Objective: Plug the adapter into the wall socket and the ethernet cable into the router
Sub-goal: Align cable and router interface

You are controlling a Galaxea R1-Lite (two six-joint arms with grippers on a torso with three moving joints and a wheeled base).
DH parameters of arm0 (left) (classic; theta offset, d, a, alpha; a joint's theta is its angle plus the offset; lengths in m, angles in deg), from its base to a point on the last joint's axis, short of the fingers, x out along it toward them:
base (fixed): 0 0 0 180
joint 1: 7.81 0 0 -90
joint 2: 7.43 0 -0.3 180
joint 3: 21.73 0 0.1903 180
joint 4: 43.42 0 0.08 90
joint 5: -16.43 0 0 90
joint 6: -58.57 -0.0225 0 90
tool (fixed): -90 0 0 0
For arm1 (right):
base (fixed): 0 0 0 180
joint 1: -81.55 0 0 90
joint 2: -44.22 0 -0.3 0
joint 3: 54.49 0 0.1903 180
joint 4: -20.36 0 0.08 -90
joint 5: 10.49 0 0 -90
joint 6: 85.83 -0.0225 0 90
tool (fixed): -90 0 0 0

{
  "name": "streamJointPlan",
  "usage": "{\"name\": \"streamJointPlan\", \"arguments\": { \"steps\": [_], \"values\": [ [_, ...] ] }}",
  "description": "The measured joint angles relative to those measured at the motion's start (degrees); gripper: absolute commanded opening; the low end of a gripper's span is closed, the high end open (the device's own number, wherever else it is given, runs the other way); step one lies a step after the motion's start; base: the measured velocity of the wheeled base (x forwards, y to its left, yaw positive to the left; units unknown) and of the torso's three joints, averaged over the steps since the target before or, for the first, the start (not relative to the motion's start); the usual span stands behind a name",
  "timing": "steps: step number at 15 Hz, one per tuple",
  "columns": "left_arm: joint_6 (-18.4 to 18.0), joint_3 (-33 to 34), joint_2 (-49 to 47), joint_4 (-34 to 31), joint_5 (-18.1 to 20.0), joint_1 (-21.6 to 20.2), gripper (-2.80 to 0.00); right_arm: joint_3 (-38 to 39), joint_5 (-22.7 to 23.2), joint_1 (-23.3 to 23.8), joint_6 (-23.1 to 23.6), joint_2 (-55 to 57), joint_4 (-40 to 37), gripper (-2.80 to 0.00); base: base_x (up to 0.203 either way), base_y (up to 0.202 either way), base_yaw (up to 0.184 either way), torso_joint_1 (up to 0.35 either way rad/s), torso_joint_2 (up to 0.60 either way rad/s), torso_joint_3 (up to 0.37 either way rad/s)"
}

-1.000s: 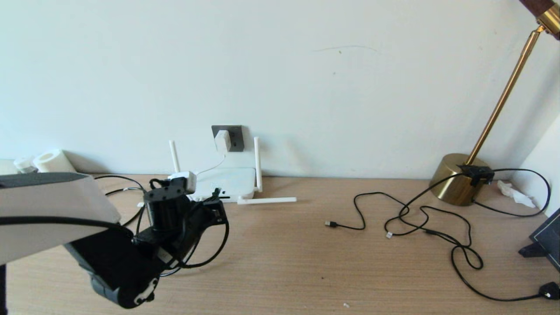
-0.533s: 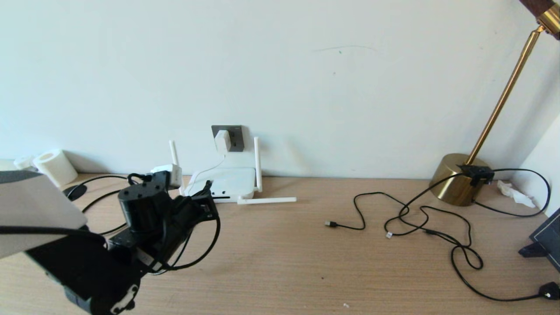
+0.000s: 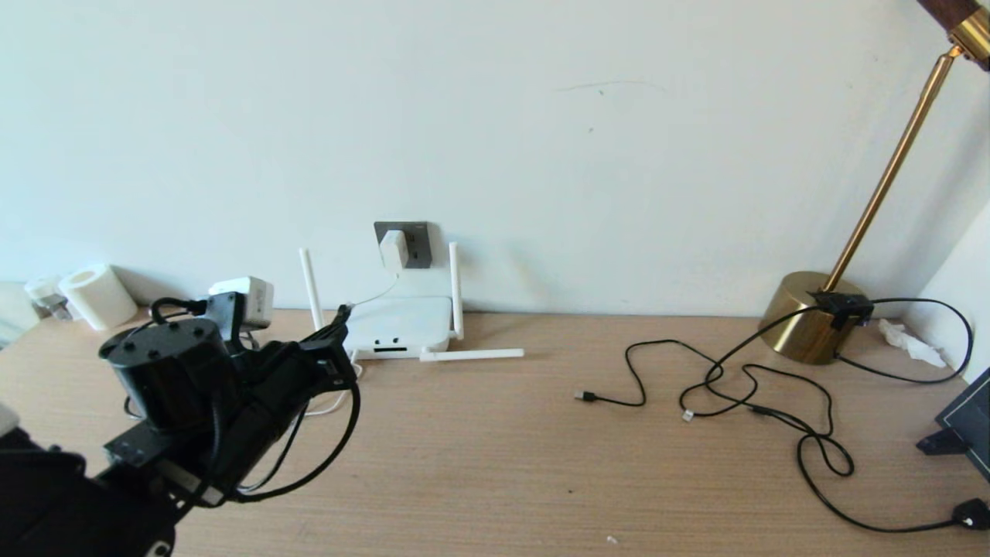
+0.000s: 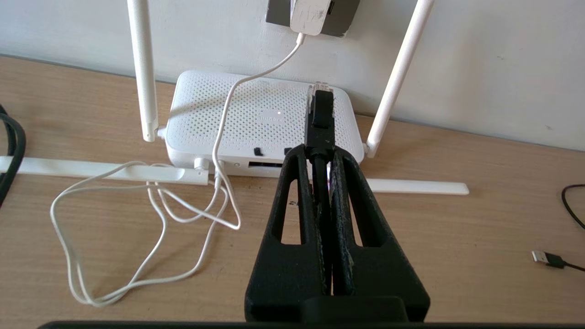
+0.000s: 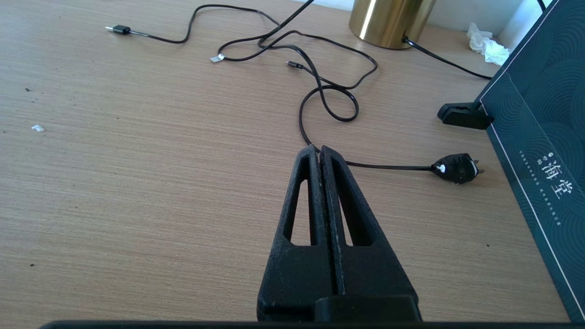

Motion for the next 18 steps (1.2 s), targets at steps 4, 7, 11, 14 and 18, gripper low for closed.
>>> {"name": "streamJointPlan", "arguments": {
  "steps": [4, 7, 11, 14, 18],
  "values": [
    [1.4, 2.7, -0.3, 0.0, 0.2, -0.1, -2.8, 0.0, 0.0, 0.0, 0.0, 0.0, 0.0, -2.8, 0.0, 0.0, 0.0, 0.0, 0.0, 0.0],
    [4.3, 2.9, -3.8, 0.0, 0.3, -0.1, -2.8, 0.0, 0.0, 0.0, 0.0, 0.0, 0.0, -2.8, 0.0, 0.0, 0.0, 0.0, 0.0, 0.0],
    [5.1, -1.2, -10.3, 0.4, 0.7, 0.1, -2.8, 0.0, -0.1, 0.0, 0.0, 0.0, 0.0, -2.8, 0.0, 0.0, 0.0, 0.0, 0.0, 0.0],
    [6.3, -4.1, -14.2, 0.4, 0.4, 0.4, -2.8, 0.0, 0.0, 0.0, 0.0, 0.0, 0.0, -2.8, 0.0, 0.0, 0.0, 0.0, 0.0, 0.0],
    [7.0, -4.5, -18.6, 3.8, 0.3, 0.4, -2.8, 0.0, -0.1, 0.0, 0.0, 0.0, 0.0, -2.8, 0.0, 0.0, 0.0, 0.0, 0.0, 0.0]
  ]
}}
